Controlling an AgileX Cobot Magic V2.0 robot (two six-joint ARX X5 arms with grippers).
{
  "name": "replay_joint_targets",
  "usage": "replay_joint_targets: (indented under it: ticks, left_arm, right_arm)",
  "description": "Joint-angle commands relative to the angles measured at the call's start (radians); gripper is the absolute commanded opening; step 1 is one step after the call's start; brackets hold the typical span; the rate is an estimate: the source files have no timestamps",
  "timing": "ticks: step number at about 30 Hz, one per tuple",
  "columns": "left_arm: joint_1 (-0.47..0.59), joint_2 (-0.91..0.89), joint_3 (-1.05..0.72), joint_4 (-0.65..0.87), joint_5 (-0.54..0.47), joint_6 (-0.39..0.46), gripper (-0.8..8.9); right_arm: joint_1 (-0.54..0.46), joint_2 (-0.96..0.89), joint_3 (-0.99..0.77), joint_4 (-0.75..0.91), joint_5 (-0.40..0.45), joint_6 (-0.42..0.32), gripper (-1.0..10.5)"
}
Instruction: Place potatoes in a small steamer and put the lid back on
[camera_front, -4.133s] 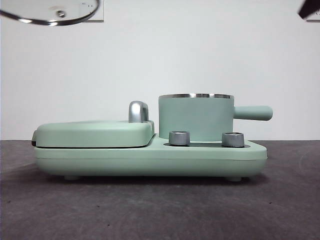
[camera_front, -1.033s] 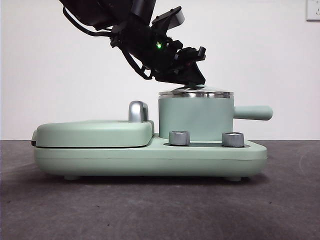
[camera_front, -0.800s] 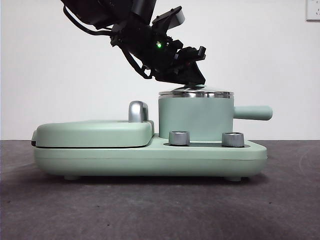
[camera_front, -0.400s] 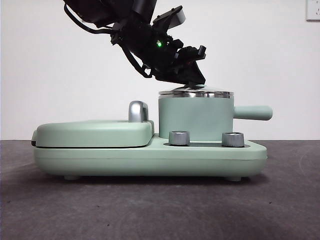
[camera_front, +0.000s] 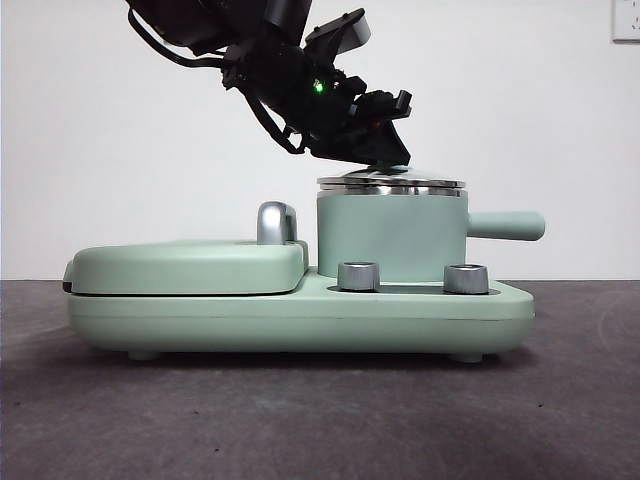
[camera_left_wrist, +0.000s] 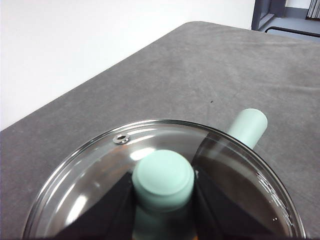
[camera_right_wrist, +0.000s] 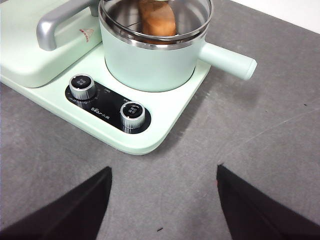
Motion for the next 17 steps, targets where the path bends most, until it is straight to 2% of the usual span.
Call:
replay_joint_targets:
  ticks: [1,17]
  left_arm:
    - [-0.006,0.013,0.029,0.029,-0.001,0.002,0.15]
    - [-0.006,0.015,0.029,-0.037,0.030,-0.036,0.15]
  right_arm:
    - [0.005,0.004,-0.001,0.005,0.004,0.008,3.2]
    - [0.005,0.004,-0.001,0.004,0.004,0.011,3.2]
